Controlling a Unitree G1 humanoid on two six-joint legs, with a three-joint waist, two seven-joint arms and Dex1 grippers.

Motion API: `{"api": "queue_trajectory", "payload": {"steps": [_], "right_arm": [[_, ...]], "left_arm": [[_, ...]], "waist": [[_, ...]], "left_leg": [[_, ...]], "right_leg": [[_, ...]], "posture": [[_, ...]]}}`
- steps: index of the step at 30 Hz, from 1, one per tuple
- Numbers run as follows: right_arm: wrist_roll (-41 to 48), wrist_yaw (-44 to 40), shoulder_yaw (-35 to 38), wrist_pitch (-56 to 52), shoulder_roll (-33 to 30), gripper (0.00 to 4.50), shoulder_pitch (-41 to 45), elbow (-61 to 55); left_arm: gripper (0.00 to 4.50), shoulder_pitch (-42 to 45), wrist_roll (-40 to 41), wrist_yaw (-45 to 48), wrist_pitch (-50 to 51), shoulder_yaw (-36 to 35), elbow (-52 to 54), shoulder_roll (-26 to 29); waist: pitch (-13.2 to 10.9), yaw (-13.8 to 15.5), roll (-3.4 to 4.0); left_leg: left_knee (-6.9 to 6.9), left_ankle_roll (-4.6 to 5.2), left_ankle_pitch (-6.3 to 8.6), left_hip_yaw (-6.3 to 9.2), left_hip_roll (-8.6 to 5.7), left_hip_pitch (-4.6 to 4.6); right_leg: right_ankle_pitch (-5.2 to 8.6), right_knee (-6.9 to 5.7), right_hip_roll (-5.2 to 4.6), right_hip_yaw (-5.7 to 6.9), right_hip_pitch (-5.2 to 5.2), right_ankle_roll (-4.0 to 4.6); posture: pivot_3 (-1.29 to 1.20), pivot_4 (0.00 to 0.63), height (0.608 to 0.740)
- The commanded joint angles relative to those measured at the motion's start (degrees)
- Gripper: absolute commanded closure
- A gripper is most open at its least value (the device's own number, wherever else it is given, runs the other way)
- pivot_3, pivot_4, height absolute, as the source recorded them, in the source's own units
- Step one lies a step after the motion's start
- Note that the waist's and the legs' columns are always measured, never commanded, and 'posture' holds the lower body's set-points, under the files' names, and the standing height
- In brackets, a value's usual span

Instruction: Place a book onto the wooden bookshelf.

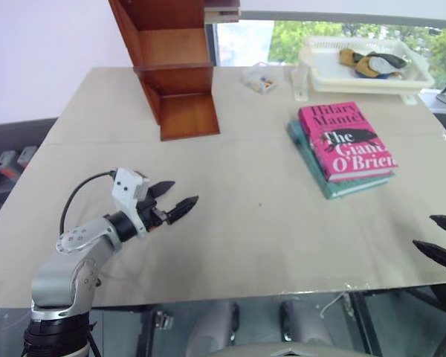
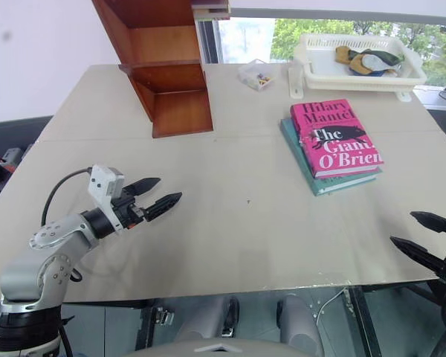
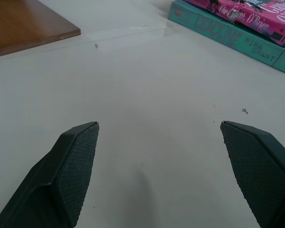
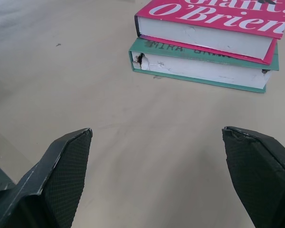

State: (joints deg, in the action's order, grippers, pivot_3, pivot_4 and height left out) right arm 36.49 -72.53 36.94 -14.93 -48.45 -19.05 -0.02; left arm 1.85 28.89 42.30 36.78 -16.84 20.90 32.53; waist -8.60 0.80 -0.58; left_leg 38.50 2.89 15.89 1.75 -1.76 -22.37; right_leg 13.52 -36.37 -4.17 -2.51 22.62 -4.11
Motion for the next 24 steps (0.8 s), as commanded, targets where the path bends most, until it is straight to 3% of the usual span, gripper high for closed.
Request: {"api": "queue_trajectory", "payload": {"steps": [1, 24], "right_arm": [[-0.20, -1.18, 0.66, 0.51, -1.17, 0.00, 0.33, 0.34], [-0.91, -1.57, 1.22, 0.24, -1.68, 0.00, -0.02, 0.57]], "left_arm": [[0.12, -0.38, 0.10, -0.47, -1.44, -0.25, 2.19, 1.03], [0.12, 0.00, -0.86, -0.86, -5.43, 2.33, -0.26, 2.07]], "waist": [[0.00, 0.00, 0.00], [0.00, 0.03, 0.00]], "left_leg": [[0.00, 0.00, 0.00, 0.00, 0.00, 0.00], [-0.15, -0.01, 0.01, 0.04, 0.01, -0.06]], "right_leg": [[0.00, 0.00, 0.00, 0.00, 0.00, 0.00], [0.01, 0.24, -0.02, 0.03, 0.01, 0.03]], "posture": [[0.00, 0.150, 0.740], [0.00, 0.150, 0.740]]}}
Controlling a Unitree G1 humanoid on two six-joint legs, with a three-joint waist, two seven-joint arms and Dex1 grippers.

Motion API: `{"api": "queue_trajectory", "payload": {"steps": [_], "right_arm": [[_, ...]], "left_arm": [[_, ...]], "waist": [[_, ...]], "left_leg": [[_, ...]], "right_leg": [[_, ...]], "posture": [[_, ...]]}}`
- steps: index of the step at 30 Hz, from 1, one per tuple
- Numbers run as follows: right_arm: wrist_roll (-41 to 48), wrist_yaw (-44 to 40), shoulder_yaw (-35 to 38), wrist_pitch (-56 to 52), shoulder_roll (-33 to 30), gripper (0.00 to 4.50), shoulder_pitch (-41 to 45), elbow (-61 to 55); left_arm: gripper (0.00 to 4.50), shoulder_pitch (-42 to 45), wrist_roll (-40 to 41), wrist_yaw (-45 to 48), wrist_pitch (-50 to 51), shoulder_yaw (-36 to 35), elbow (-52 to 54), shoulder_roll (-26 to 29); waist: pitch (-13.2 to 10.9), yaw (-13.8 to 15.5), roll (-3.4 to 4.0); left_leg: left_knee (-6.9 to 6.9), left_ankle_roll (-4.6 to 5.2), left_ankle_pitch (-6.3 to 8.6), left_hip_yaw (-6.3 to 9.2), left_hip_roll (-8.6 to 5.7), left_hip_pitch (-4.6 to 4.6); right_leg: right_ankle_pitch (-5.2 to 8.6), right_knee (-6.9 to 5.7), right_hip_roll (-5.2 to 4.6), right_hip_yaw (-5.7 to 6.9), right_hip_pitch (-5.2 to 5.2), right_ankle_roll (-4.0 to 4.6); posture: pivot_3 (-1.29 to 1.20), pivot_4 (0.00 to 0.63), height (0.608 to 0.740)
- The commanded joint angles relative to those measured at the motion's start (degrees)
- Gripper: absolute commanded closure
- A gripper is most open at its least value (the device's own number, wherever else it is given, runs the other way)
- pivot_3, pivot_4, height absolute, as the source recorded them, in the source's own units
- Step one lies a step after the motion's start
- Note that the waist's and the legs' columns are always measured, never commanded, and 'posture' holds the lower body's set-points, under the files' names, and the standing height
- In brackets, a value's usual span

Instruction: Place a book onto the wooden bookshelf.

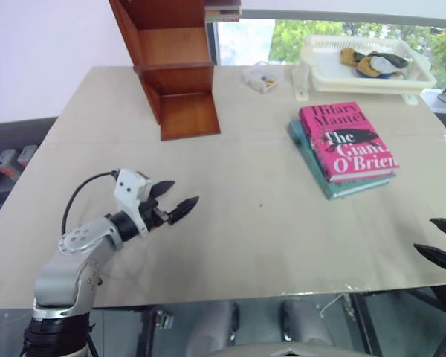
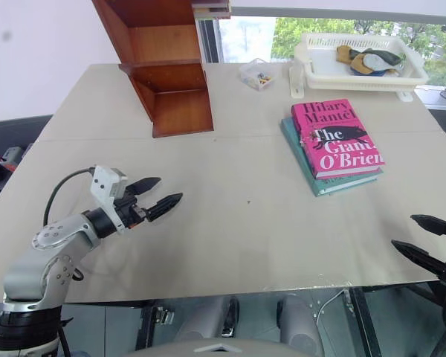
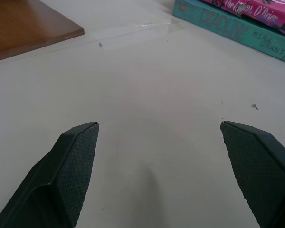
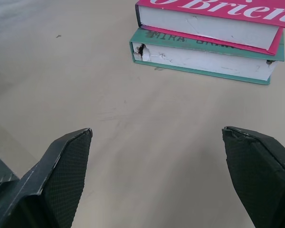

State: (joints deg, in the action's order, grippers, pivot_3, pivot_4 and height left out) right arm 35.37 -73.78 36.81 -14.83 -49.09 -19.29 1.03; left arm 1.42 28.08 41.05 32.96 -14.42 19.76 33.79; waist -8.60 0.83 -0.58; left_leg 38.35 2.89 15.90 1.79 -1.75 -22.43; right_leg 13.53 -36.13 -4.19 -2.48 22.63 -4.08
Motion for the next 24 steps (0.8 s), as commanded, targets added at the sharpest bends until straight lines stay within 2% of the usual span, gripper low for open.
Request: {"api": "queue_trajectory", "payload": {"steps": [1, 12, 17, 24], "right_arm": [[0.10, -0.25, 1.26, 0.17, -1.04, 0.00, 0.33, -0.43], [-2.39, 4.41, -0.92, 0.65, -0.02, 0.00, 4.91, 0.16], [-8.68, 19.11, -6.31, -0.47, 2.25, 0.00, 16.43, 1.58], [-14.88, 41.19, -12.46, -5.72, 8.20, 0.00, 39.88, 7.59]], "left_arm": [[0.12, 0.49, -0.01, 0.41, -1.78, -0.03, 0.86, 0.84], [0.12, 4.32, 0.13, 1.85, -4.60, 0.61, -1.28, 1.90], [0.12, 13.12, 3.49, 4.21, -3.98, 1.61, -5.62, 0.96], [0.12, 22.31, 9.48, 16.91, -2.14, 4.38, -10.48, 2.85]], "waist": [[0.00, 0.00, 0.00], [0.00, 0.01, 0.00], [-0.01, -0.08, -0.01], [0.00, -0.53, 0.05]], "left_leg": [[0.00, 0.00, 0.00, 0.00, 0.00, -0.01], [-0.03, 0.00, 0.00, 0.03, 0.00, -0.08], [0.04, -0.04, -0.03, 0.03, -0.01, -0.11], [0.00, -0.38, -0.28, -0.04, -0.02, -0.23]], "right_leg": [[0.00, 0.01, 0.00, 0.00, 0.00, 0.00], [-0.01, 0.07, 0.00, 0.04, 0.05, 0.01], [-0.10, 0.08, 0.04, 0.08, 0.06, 0.10], [-0.26, 0.01, 0.26, 0.21, 0.31, -0.03]], "posture": [[0.00, 0.150, 0.740], [0.00, 0.150, 0.740], [0.00, 0.150, 0.740], [0.00, 0.150, 0.740]]}}
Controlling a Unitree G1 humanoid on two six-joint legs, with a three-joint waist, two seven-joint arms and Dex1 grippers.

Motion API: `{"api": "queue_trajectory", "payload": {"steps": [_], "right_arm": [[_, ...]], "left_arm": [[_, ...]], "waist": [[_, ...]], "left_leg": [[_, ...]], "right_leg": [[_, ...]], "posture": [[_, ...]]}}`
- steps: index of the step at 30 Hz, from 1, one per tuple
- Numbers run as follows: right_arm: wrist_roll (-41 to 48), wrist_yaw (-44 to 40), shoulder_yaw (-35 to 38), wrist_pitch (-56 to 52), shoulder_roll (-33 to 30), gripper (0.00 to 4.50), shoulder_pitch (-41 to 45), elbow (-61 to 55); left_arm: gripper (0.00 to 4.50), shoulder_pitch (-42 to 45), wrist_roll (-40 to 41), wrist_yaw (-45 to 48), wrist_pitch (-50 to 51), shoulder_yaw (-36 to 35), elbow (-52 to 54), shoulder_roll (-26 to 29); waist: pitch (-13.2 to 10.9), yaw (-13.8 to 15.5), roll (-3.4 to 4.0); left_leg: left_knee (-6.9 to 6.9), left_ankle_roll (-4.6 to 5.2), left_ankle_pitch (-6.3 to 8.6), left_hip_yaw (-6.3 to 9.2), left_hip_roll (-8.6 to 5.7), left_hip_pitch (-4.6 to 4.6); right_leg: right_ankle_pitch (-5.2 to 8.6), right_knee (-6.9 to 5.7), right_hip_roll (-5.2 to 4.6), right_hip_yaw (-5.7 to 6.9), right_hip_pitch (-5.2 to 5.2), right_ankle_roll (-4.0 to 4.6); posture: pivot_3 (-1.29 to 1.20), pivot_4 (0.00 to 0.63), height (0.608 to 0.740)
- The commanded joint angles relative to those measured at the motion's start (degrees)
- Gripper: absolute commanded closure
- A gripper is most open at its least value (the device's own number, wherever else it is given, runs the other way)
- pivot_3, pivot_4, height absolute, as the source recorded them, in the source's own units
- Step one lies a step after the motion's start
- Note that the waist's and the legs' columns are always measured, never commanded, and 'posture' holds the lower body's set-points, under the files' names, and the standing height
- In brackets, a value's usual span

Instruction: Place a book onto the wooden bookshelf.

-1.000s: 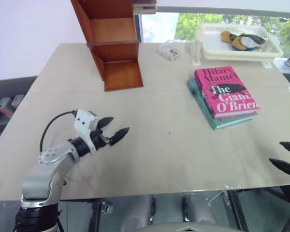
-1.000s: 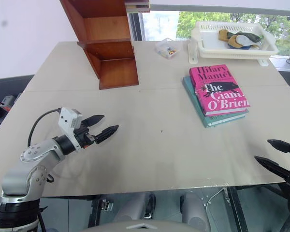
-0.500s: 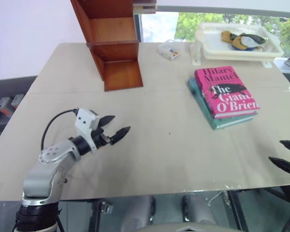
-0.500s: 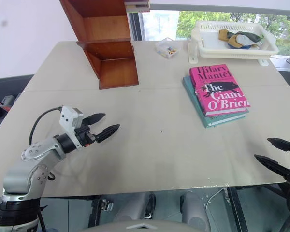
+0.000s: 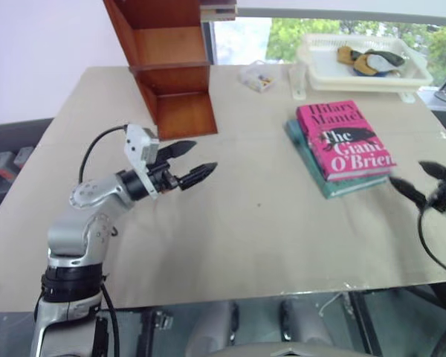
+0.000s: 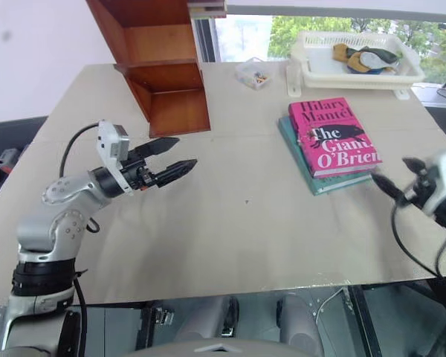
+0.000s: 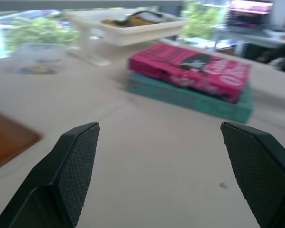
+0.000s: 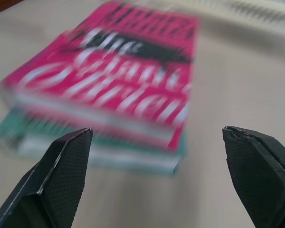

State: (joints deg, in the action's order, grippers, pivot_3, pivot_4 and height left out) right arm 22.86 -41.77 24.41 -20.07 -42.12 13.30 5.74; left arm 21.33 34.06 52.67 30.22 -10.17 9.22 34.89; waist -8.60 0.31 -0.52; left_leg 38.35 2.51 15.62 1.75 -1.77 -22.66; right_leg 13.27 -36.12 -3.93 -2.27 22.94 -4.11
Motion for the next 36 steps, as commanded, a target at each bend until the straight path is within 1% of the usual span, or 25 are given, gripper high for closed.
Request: {"api": "queue_trajectory", "payload": {"steps": [1, 5, 7, 9, 11, 14, 16, 21, 25, 31, 34, 36], "right_arm": [[-4.54, 13.93, -0.52, 1.10, 2.29, 0.00, 12.19, 7.56], [-8.10, 26.11, 0.75, 6.16, 3.92, 0.00, 26.47, 25.56], [-8.03, 30.63, 1.97, 7.59, 3.30, 0.00, 33.62, 36.97], [-5.70, 33.98, 4.54, 7.77, 2.87, 0.00, 40.97, 48.29], [-0.93, 33.66, 8.78, 2.95, 2.60, 0.00, 46.89, 56.91], [4.51, 31.05, 13.82, -4.13, 2.12, 0.00, 51.94, 64.54], [6.07, 30.38, 15.42, -6.60, 1.89, 0.00, 53.02, 66.88], [5.38, 26.47, 13.64, -11.53, 1.80, 0.00, 53.77, 68.10], [5.49, 20.57, 12.61, -17.10, 2.71, 0.00, 53.55, 68.17], [5.23, 12.70, 10.41, -22.91, 4.83, 0.00, 53.00, 67.93], [4.55, 8.38, 8.47, -24.98, 5.91, 0.00, 52.51, 67.39], [3.45, 3.52, 6.05, -26.32, 6.63, 0.00, 51.94, 66.48]], "left_arm": [[0.12, 3.30, 5.18, 8.36, 1.26, 0.04, -0.30, 2.61], [0.12, 4.48, 7.12, 16.78, 0.28, 0.35, -1.65, 5.80], [0.12, 5.41, 6.77, 18.17, -0.43, 0.46, -2.99, 6.52], [0.12, 6.34, 5.77, 18.59, -1.52, 0.71, -4.30, 6.67], [0.12, 6.64, 5.37, 18.86, -1.93, 1.07, -4.72, 6.65], [0.12, 6.05, 5.48, 18.68, -2.01, 1.01, -3.77, 6.58], [0.12, 5.18, 5.66, 17.87, -1.88, 0.51, -2.71, 6.61], [0.12, 2.05, 6.34, 16.03, -1.11, -1.03, 0.04, 7.20], [0.12, 0.17, 5.28, 14.31, -1.80, -0.66, 1.23, 6.76], [0.12, 0.22, 5.33, 13.63, -2.00, -0.23, 1.18, 6.64], [0.12, 0.13, 5.21, 13.40, -2.10, -0.28, 1.19, 6.82], [0.12, 0.00, 5.26, 13.17, -2.03, -0.33, 1.45, 6.89]], "waist": [[-0.01, -0.05, -0.03], [-0.06, -0.52, -0.03], [-0.06, -0.60, -0.03], [-0.08, -0.89, -0.04], [-0.09, -1.25, -0.03], [-0.10, -1.57, -0.04], [-0.10, -1.95, -0.04], [-0.11, -2.33, -0.03], [-0.11, -2.52, -0.03], [-0.11, -2.65, -0.03], [-0.11, -2.66, -0.03], [-0.11, -2.66, -0.03]], "left_leg": [[-0.02, 0.00, -0.01, -0.01, -0.01, -0.15], [-0.06, -0.01, -0.02, -0.12, -0.06, -0.26], [-0.10, -0.01, -0.02, -0.11, -0.05, -0.26], [-0.15, 0.00, -0.02, -0.13, -0.05, -0.26], [-0.17, 0.01, -0.02, -0.15, -0.03, -0.28], [-0.25, 0.01, -0.02, -0.20, 0.02, -0.28], [-0.27, 0.02, -0.01, -0.20, 0.05, -0.28], [-0.29, 0.06, 0.01, -0.23, 0.04, -0.30], [-0.26, 0.07, 0.01, -0.23, 0.04, -0.28], [-0.24, 0.07, 0.01, -0.23, 0.05, -0.24], [-0.24, 0.06, 0.01, -0.22, 0.05, -0.24], [-0.24, 0.06, 0.01, -0.22, 0.05, -0.24]], "right_leg": [[0.00, -0.03, 0.02, 0.00, 0.16, 0.00], [0.00, -0.04, 0.27, -0.06, 0.29, 0.00], [0.01, 0.03, 0.29, -0.05, 0.29, 0.01], [0.01, 0.11, 0.32, -0.05, 0.27, 0.01], [0.01, 0.16, 0.35, -0.07, 0.27, 0.01], [0.01, 0.21, 0.41, -0.12, 0.27, 0.01], [0.01, 0.22, 0.45, -0.14, 0.27, 0.01], [0.01, 0.23, 0.42, -0.17, 0.28, -0.01], [0.00, 0.18, 0.43, -0.17, 0.27, -0.01], [0.00, 0.08, 0.46, -0.17, 0.27, -0.02], [0.00, 0.08, 0.46, -0.17, 0.27, -0.02], [0.00, 0.10, 0.47, -0.17, 0.28, -0.02]], "posture": [[0.00, 0.150, 0.740], [0.00, 0.150, 0.740], [0.00, 0.150, 0.740], [0.00, 0.150, 0.740], [0.00, 0.150, 0.740], [0.00, 0.150, 0.740], [0.00, 0.150, 0.740], [0.00, 0.150, 0.740], [0.00, 0.150, 0.740], [0.00, 0.150, 0.740], [0.00, 0.150, 0.740], [0.00, 0.150, 0.740]]}}
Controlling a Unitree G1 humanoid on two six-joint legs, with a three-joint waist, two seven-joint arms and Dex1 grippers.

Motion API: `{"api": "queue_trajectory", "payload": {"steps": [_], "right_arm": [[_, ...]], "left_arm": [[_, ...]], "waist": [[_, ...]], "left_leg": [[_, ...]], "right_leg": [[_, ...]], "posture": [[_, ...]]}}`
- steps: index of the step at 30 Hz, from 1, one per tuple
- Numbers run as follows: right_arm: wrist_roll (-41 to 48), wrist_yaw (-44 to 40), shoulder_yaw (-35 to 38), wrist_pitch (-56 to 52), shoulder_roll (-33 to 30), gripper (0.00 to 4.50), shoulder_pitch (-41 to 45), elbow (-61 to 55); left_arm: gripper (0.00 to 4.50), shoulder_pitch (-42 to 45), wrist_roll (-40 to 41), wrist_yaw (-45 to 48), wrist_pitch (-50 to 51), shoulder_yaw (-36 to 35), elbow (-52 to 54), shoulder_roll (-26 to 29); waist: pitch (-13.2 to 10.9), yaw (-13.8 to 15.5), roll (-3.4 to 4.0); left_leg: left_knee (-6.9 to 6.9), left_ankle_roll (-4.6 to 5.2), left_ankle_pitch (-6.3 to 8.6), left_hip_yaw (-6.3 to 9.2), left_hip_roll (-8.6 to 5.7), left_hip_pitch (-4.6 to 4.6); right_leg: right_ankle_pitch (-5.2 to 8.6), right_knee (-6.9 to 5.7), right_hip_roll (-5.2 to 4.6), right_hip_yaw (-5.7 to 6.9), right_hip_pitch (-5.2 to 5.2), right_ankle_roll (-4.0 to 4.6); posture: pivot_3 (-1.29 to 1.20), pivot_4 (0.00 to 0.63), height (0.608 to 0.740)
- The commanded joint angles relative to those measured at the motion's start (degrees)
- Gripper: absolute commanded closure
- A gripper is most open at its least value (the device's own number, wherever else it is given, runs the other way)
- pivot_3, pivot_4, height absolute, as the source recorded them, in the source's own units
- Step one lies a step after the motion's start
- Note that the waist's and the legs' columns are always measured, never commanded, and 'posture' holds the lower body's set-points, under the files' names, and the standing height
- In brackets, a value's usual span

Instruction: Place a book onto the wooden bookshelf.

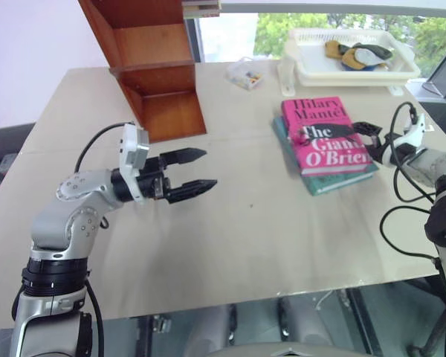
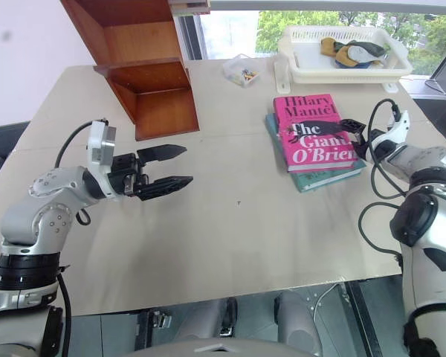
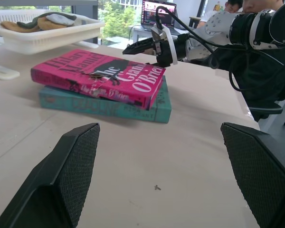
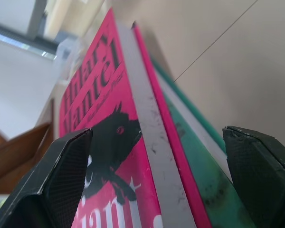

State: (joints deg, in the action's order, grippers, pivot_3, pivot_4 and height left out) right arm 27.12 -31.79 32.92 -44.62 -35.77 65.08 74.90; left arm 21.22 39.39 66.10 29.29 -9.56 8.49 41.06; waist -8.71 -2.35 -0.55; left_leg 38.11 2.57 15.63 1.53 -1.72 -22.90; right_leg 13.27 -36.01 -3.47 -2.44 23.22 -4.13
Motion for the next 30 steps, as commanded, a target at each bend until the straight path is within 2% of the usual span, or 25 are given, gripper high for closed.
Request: {"api": "queue_trajectory", "payload": {"steps": [1, 10, 16, 19, 24, 28, 30], "right_arm": [[-1.27, -8.32, -3.50, -2.19, 0.52, 0.00, -0.10, -3.03], [-6.64, -24.39, -14.34, -2.42, 1.93, 0.00, -3.56, -7.25], [-6.34, -30.55, -16.81, -4.05, 2.68, 0.00, -5.08, -10.44], [-6.53, -31.71, -17.55, -4.20, 2.48, 0.00, -5.69, -11.52], [-6.84, -28.42, -16.66, -2.77, 0.49, 0.00, -6.38, -12.60], [-7.62, -29.46, -19.35, -4.92, -2.58, 0.00, -11.14, -22.47], [-8.08, -29.33, -21.73, -7.22, -6.09, 0.00, -19.83, -36.33]], "left_arm": [[0.12, 0.07, -0.07, -0.35, -1.08, -0.95, 2.27, 0.75], [0.12, -0.04, -0.38, -0.70, -1.18, -0.76, 2.10, 0.84], [0.12, 0.01, -0.57, -0.73, -1.20, -0.37, 2.03, 0.58], [0.12, 0.21, -0.63, -0.58, -1.25, -0.06, 1.93, 0.42], [0.12, 1.69, -0.35, -1.45, -0.82, 0.02, 0.74, -0.49], [0.12, 2.68, -0.04, -2.74, -0.21, 0.05, 0.22, -1.54], [0.12, 3.60, -0.37, -3.57, -0.30, 0.66, -0.44, -2.68]], "waist": [[0.00, -0.01, 0.00], [0.00, 0.00, 0.00], [0.00, -0.03, 0.00], [0.00, 0.02, 0.00], [0.00, 0.25, 0.00], [0.00, 0.60, 0.00], [0.01, 1.31, 0.01]], "left_leg": [[0.00, 0.00, 0.00, 0.00, 0.00, 0.00], [0.02, -0.01, 0.00, 0.02, 0.00, 0.00], [0.06, -0.02, -0.01, 0.01, 0.00, 0.01], [0.10, -0.03, -0.01, 0.02, 0.00, 0.01], [0.15, -0.03, -0.01, 0.03, -0.03, 0.01], [0.15, -0.03, 0.00, 0.05, -0.06, -0.01], [0.14, -0.03, 0.00, 0.06, -0.06, -0.03]], "right_leg": [[0.00, 0.00, 0.00, 0.00, 0.00, 0.00], [0.00, -0.02, -0.01, 0.01, 0.01, 0.00], [0.00, -0.15, -0.02, -0.02, 0.07, 0.00], [0.00, -0.21, -0.05, -0.02, 0.08, 0.00], [0.00, -0.28, -0.12, -0.01, 0.08, 0.00], [0.00, -0.27, -0.16, 0.01, 0.09, 0.00], [0.00, -0.25, -0.18, 0.02, 0.10, 0.00]], "posture": [[0.00, 0.150, 0.740], [0.00, 0.150, 0.740], [0.00, 0.150, 0.740], [0.00, 0.150, 0.740], [0.00, 0.150, 0.740], [0.00, 0.150, 0.740], [0.00, 0.150, 0.740]]}}
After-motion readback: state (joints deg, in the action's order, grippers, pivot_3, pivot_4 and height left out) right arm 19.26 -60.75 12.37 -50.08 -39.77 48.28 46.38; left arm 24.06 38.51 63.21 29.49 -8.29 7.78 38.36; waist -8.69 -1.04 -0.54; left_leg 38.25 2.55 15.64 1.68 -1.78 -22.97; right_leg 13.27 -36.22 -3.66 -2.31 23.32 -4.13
